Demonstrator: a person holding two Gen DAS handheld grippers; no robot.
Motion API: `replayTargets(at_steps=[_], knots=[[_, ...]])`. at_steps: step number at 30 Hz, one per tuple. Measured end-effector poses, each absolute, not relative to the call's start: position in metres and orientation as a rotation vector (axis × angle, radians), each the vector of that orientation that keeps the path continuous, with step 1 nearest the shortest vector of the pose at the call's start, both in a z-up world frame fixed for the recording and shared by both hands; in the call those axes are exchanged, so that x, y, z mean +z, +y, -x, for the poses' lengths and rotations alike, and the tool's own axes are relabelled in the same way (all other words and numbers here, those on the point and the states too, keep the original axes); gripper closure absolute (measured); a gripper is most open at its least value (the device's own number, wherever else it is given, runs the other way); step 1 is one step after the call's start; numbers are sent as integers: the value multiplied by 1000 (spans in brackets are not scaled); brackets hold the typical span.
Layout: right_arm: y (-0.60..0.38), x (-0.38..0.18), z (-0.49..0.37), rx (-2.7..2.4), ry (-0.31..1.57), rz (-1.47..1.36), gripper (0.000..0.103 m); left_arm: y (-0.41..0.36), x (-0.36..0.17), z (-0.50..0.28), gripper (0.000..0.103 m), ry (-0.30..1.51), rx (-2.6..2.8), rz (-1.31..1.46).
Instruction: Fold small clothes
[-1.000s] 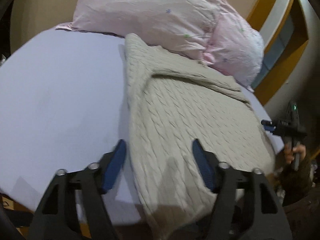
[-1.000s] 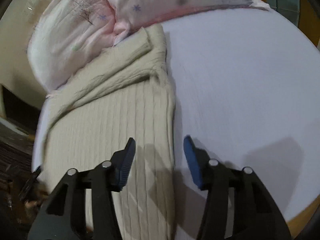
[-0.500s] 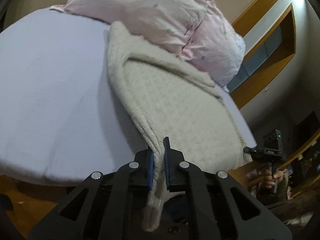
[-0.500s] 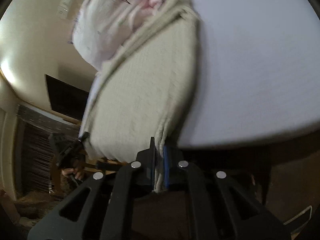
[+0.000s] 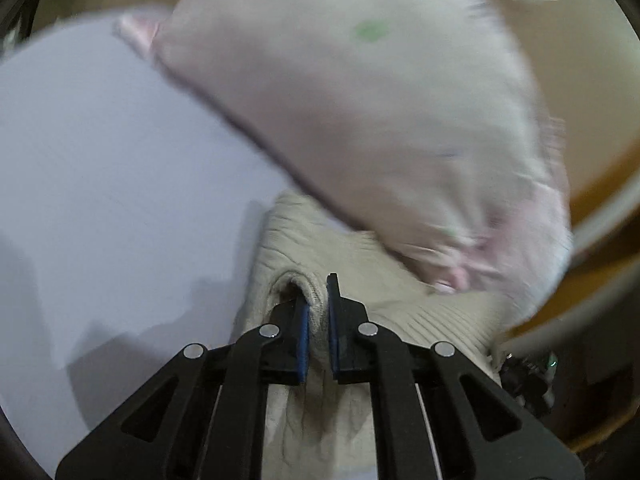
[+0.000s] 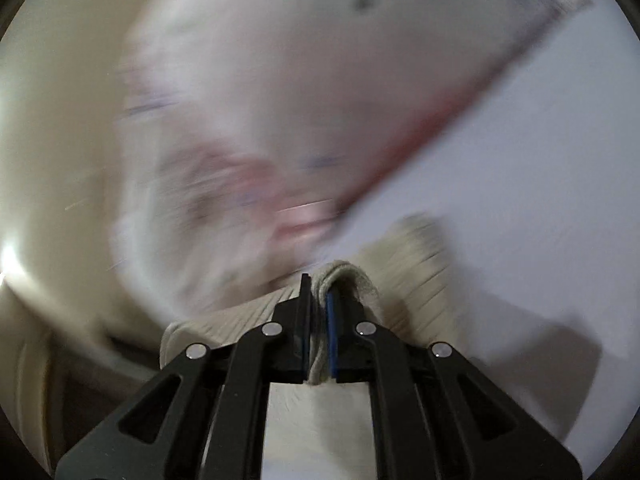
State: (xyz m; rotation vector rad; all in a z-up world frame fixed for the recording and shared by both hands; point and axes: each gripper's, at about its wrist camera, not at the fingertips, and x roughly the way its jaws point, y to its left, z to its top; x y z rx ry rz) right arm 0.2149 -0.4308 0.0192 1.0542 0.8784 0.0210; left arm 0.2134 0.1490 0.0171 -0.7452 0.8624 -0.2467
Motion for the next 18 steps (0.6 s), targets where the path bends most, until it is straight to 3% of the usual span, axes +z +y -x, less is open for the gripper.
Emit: replayTargets(at_steps=[2, 3, 4, 5, 6, 7, 9, 18], knots=[[-437, 2, -219, 23, 857, -1173, 93, 154, 8, -224, 95, 889, -272, 829], [-439, 2, -221, 39, 830, -1192, 84, 159, 10, -225, 95, 878, -309, 858], [-440, 4, -223, 55, 818, -1187, 71, 164, 15, -223, 89, 865, -340, 873], [-441, 7, -227, 73, 802, -1179, 63, 170, 19, -222, 84, 853, -359, 893], [-442, 14, -226, 83, 783, -1167, 47, 179, 22, -218, 73, 823, -376, 932], [-441, 26, -225, 83, 736, -1132, 31, 186, 27, -211, 46, 786, -364, 949], [-438, 47, -221, 72, 669, -1046, 12, 204, 42, -199, 19, 690, -316, 958], [-378, 72, -224, 264, 824, -816, 10, 161, 39, -179, 22, 896, -374, 509]])
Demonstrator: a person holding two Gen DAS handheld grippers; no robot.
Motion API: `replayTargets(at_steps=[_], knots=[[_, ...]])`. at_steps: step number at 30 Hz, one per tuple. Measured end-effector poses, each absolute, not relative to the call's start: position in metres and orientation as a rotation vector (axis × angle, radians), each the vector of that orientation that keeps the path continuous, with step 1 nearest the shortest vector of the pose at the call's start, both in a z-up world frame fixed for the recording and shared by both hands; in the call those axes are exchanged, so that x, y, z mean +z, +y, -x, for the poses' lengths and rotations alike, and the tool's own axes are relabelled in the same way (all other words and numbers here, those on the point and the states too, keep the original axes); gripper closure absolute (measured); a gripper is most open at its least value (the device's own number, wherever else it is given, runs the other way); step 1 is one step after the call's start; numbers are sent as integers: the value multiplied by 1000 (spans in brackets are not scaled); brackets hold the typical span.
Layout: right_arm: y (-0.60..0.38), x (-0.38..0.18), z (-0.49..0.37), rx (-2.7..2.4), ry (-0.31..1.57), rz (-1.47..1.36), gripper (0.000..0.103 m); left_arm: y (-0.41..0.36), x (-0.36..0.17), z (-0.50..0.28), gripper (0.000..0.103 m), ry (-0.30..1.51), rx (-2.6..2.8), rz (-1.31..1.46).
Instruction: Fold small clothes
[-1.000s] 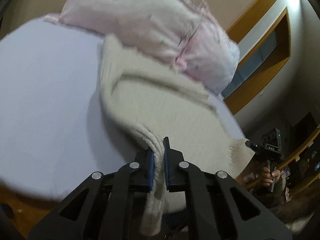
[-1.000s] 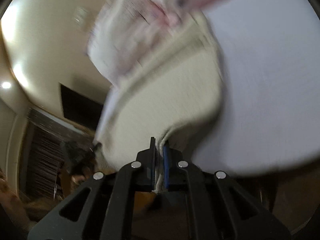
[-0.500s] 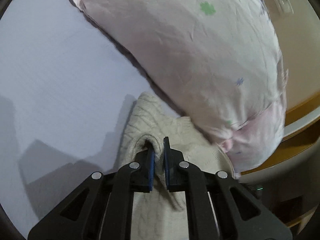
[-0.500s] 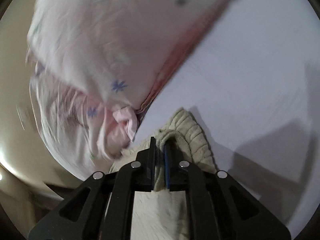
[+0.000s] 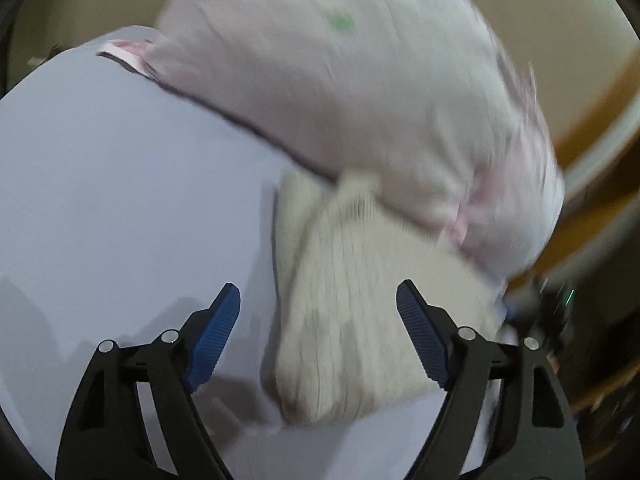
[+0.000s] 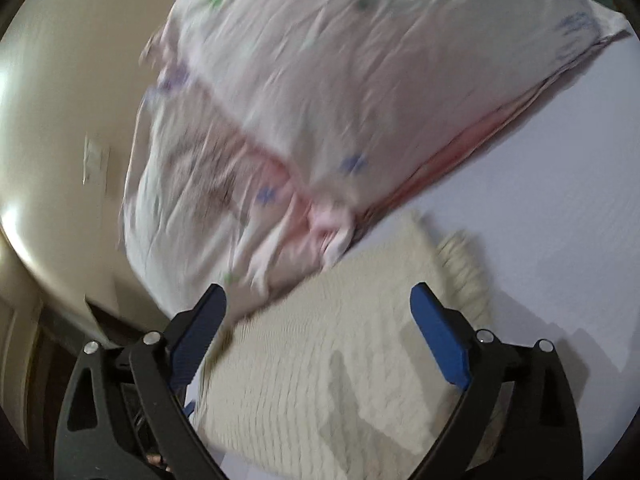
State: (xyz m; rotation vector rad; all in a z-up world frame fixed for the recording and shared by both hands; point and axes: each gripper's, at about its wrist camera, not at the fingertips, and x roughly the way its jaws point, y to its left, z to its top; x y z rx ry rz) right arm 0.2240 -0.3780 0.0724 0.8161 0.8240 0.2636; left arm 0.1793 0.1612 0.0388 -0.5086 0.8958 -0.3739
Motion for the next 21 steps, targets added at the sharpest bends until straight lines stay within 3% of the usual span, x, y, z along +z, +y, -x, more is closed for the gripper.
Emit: replayTargets(at_steps=[9, 11, 12, 13, 16, 21], knots=[[-321, 90, -202, 392, 878, -651, 10, 130, 17, -197, 24, 982, -393, 398], [-329, 91, -196, 384, 873, -675, 10, 134, 13, -206, 35, 978, -407, 494], [-336, 92, -191, 380, 867, -691, 10, 136, 9, -210, 63, 992, -401, 543], [-340, 91, -187, 376, 863, -700, 10, 139, 2, -213, 83, 1017, -396, 596], [-360, 95, -169, 359, 833, -711, 10, 145, -7, -212, 85, 1025, -411, 739], [-405, 114, -135, 280, 738, -700, 10, 116, 49, -200, 86, 885, -556, 826]])
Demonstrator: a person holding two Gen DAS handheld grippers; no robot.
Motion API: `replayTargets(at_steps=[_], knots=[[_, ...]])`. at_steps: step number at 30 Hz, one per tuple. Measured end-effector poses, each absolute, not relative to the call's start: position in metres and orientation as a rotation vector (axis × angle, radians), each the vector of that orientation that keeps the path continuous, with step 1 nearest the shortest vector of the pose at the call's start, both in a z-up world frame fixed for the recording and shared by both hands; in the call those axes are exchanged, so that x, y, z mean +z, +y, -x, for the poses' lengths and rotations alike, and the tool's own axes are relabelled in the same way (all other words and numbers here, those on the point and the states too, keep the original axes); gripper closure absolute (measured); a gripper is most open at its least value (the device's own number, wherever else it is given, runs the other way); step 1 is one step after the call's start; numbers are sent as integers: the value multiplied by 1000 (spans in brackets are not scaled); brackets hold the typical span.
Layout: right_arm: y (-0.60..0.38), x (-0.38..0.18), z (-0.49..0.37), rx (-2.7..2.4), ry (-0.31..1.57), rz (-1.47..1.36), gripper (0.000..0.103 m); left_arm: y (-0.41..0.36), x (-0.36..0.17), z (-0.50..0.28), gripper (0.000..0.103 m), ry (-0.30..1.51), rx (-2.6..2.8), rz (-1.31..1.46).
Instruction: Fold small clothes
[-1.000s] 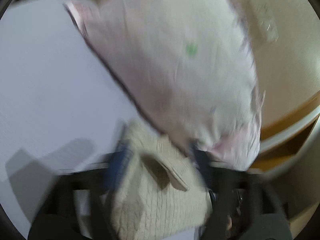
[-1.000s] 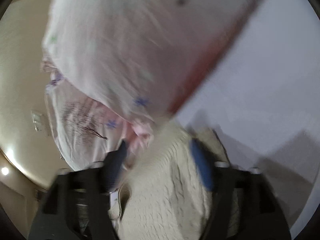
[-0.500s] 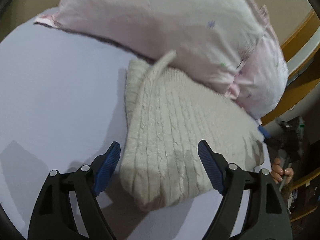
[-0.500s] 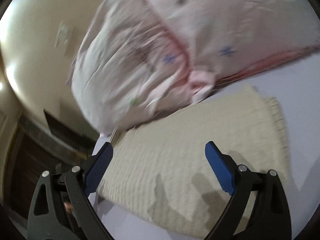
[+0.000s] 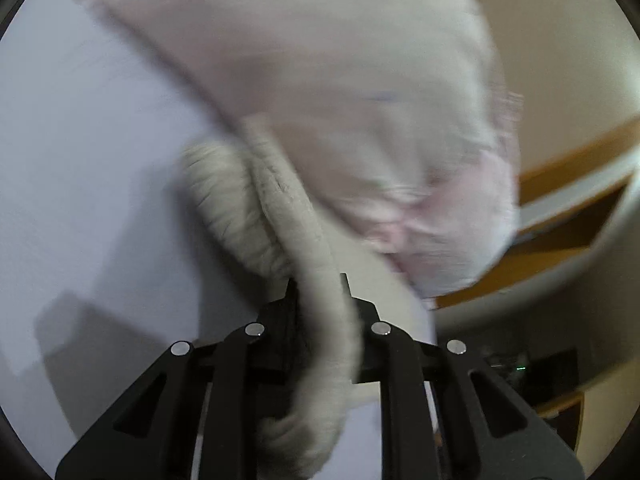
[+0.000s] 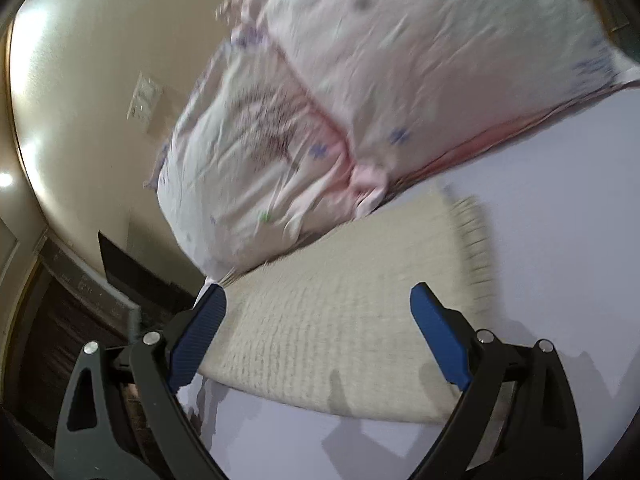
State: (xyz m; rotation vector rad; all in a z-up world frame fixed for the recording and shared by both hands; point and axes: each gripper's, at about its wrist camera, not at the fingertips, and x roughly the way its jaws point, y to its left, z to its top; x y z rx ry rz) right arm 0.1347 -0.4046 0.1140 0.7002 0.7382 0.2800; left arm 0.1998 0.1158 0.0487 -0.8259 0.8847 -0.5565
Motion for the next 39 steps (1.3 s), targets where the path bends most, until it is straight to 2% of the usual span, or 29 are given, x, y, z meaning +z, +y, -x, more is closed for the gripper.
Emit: replayTargets(at_steps=[2, 6, 8, 11, 13, 15, 17, 18, 21, 26, 27, 28, 31, 33, 35, 36, 37, 39], knots=[[-419, 118, -124, 253, 707, -704, 10, 72, 79, -200, 86, 833, -664, 821], [-441, 116, -106, 203, 676, -743, 10, -38, 97, -208, 86, 831, -870, 815], [-445, 113, -105, 184, 680, -748, 10, -118, 87, -213, 82, 907, -913, 711], [-451, 109, -107, 151, 713, -741, 10, -199, 57, -221, 81, 1117, -956, 601], [-458, 110, -107, 159, 733, -745, 10, -204, 53, -216, 81, 1120, -1060, 692], [-460, 111, -111, 165, 753, -727, 4, -183, 72, -206, 78, 1006, -1082, 682], [-459, 103, -122, 186, 809, -733, 3, -146, 88, -197, 47, 889, -995, 634], [-457, 96, -130, 205, 849, -741, 3, -132, 91, -193, 27, 860, -917, 595], [-441, 69, -163, 216, 1019, -719, 3, -98, 82, -189, 26, 857, -707, 435], [-433, 39, -190, 205, 1124, -715, 4, -84, 31, -201, 22, 1018, -574, 349], [-433, 35, -193, 219, 1126, -726, 8, -82, 23, -201, 20, 1037, -582, 346], [-431, 34, -195, 231, 1107, -716, 21, -93, 18, -206, 17, 1052, -586, 341], [-432, 26, -201, 253, 1103, -721, 62, -110, 5, -210, 16, 1078, -618, 348], [-432, 28, -201, 263, 1079, -751, 69, -114, -3, -208, 19, 1043, -635, 361], [-424, 40, -199, 273, 1045, -735, 72, -114, -1, -207, 37, 1041, -636, 345], [-419, 47, -197, 295, 1022, -737, 73, -110, 3, -209, 53, 1036, -649, 358], [-413, 57, -194, 337, 994, -743, 74, -99, 9, -205, 58, 1033, -675, 377], [-393, 71, -191, 424, 965, -725, 74, -79, 22, -196, 59, 1008, -716, 365]])
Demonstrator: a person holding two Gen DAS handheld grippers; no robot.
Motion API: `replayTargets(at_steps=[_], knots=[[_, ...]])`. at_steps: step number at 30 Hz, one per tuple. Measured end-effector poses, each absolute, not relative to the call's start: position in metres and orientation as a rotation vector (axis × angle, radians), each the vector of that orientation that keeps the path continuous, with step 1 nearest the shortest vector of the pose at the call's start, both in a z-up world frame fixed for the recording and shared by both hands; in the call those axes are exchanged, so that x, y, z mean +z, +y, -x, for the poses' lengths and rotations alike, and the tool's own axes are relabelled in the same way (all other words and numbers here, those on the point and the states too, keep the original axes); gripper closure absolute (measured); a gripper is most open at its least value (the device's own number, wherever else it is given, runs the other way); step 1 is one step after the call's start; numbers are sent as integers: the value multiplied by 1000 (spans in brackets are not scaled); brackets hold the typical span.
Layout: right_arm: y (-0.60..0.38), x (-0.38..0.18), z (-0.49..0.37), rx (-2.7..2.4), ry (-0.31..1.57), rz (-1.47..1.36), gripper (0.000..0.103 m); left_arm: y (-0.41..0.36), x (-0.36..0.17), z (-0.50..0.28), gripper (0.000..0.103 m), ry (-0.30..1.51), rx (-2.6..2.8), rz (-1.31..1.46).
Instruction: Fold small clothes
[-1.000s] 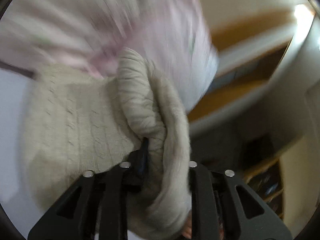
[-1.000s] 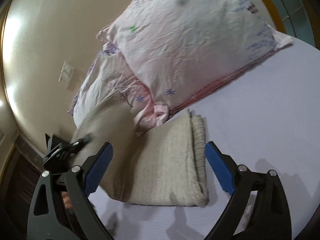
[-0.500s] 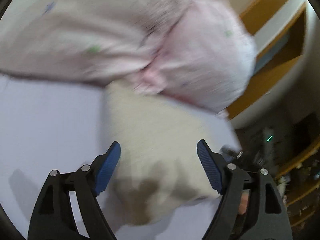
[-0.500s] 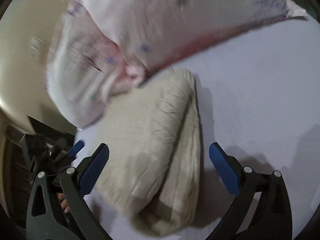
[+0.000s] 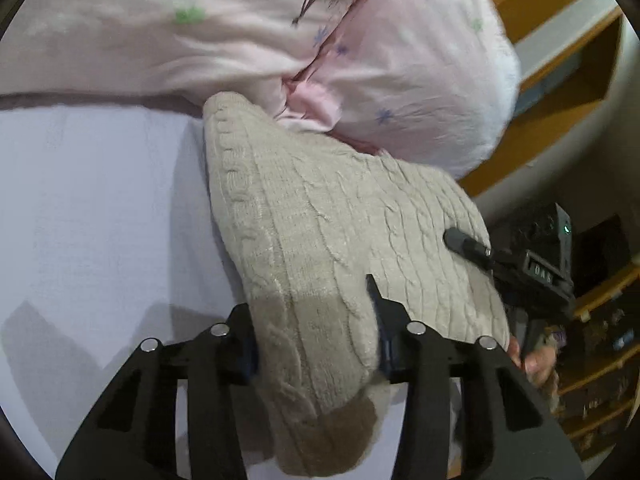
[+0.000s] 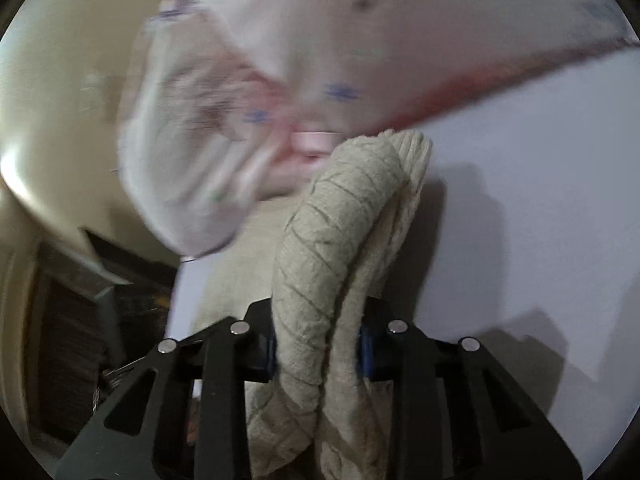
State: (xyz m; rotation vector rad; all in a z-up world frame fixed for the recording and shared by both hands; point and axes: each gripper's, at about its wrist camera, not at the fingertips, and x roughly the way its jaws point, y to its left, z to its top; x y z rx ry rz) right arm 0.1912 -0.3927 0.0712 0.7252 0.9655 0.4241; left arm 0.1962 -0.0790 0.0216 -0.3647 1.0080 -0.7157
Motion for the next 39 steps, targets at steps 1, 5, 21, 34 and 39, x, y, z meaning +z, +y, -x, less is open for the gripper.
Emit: replayTargets(at_steps=[1, 5, 21, 34, 39], knots=[[-382, 74, -192, 451, 965, -704, 74, -66, 33, -186, 59, 961, -708, 315], [-329, 61, -214, 471, 1024, -559, 70, -30, 51, -169, 51, 836, -570, 151], [-318, 58, -198, 169, 967, -426, 94, 21, 48, -122, 31, 769, -355, 142], [-263, 64, -82, -26, 988, -103, 2, -19, 6, -71, 1, 908, -190, -108], [-239, 35, -90, -35, 1070, -60, 2, -27, -6, -77, 1, 952, -161, -117]])
